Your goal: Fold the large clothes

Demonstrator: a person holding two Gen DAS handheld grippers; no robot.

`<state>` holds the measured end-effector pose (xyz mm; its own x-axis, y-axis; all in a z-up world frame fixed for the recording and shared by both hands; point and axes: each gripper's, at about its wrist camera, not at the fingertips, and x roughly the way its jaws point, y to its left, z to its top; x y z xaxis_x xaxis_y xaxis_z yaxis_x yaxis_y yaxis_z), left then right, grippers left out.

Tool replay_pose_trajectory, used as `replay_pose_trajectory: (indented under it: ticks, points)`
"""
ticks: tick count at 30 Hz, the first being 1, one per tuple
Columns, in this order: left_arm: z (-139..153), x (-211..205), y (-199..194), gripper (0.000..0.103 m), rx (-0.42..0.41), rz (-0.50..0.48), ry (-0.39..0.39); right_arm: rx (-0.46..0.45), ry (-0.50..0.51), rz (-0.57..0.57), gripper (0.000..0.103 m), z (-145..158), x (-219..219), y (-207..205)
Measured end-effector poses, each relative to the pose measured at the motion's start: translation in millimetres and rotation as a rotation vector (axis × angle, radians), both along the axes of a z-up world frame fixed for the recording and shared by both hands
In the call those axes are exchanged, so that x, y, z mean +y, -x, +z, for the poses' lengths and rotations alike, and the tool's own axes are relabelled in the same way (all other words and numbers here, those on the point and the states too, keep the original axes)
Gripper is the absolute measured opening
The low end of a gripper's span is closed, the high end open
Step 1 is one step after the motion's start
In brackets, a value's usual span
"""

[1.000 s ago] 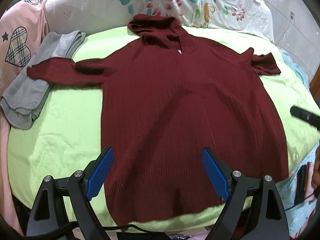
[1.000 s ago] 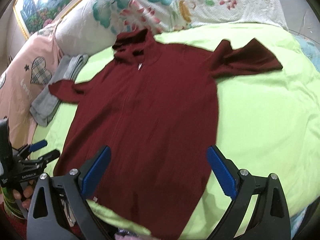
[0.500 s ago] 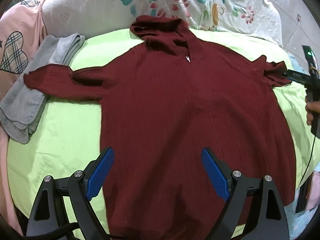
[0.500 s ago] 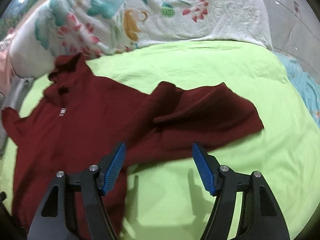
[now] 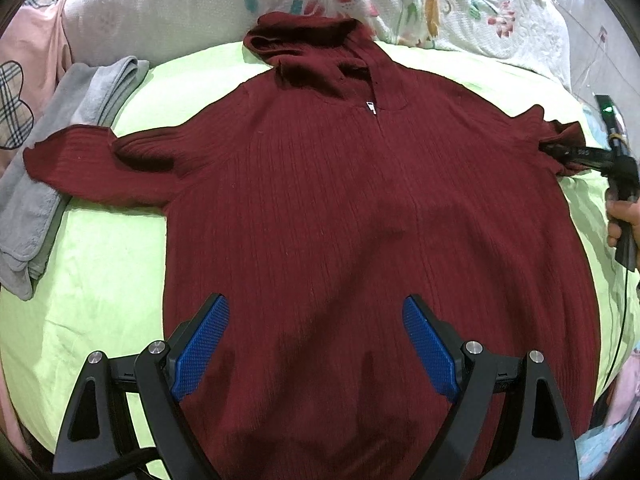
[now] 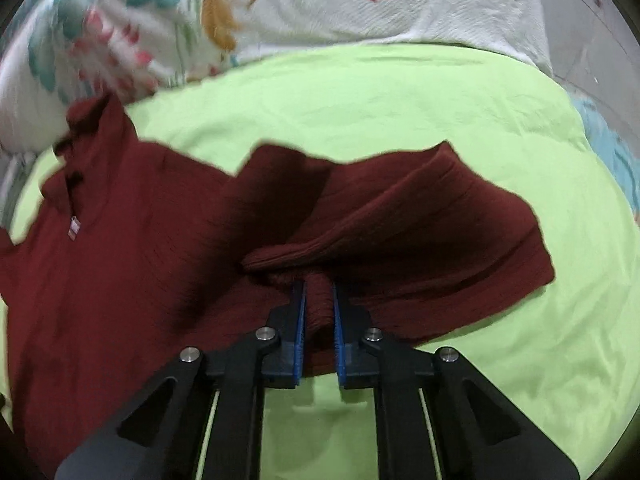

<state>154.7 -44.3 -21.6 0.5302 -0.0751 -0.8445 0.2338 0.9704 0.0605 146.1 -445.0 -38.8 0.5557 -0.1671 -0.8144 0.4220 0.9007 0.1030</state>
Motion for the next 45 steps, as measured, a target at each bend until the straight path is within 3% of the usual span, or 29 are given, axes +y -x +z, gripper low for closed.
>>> replay_pose_trajectory:
  ticks: [6, 10, 16, 21, 27, 31, 36, 40, 42, 45]
  points:
    - [2.3, 9.4, -2.6, 0.089, -0.012, 0.006, 0.019, -0.188, -0.162, 0.068, 0.01, 39.1, 46.1, 9.4]
    - [5.4, 17.9, -5.2, 0.089, -0.022, 0.016, 0.034, -0.264, -0.379, 0.164, 0.01, 47.0, 98.5, -18.2]
    - [11.7, 47.2, -18.6, 0.089, -0.042, 0.054, 0.107, -0.262, -0.552, 0.333, 0.01, 39.3, 202.8, -81.0]
    - [6.5, 73.8, -36.1, 0.09, -0.026, 0.093, 0.146, -0.209, -0.673, 0.405, 0.01, 12.5, 284.9, -130.7]
    - [-5.0, 93.9, -59.7, 0.09, -0.005, 0.122, 0.2, -0.153, -0.704, 0.44, 0.01, -11.8, 329.8, -156.8]
    - [-13.3, 98.0, -83.5, 0.09, 0.024, 0.117, 0.259, -0.11, -0.761, 0.439, 0.025, -26.2, 330.1, -164.2]
    - [-25.8, 89.7, -122.7, 0.089, 0.07, 0.106, 0.353, -0.187, -0.761, 0.396, 0.026, -9.7, 302.3, -133.1]
    - [-36.8, 75.2, -157.8, 0.087, 0.102, 0.091, 0.376, -0.249, -0.702, 0.305, 0.026, 7.7, 256.5, -90.3]
    - [-43.5, 69.1, -174.9, 0.075, 0.129, 0.089, 0.389, -0.268, -0.671, 0.248, 0.026, 13.5, 230.0, -67.4]
    - [-46.9, 60.2, -187.6, 0.042, 0.12, 0.074, 0.388, -0.293, -0.602, 0.138, 0.026, 20.4, 190.0, -34.2]
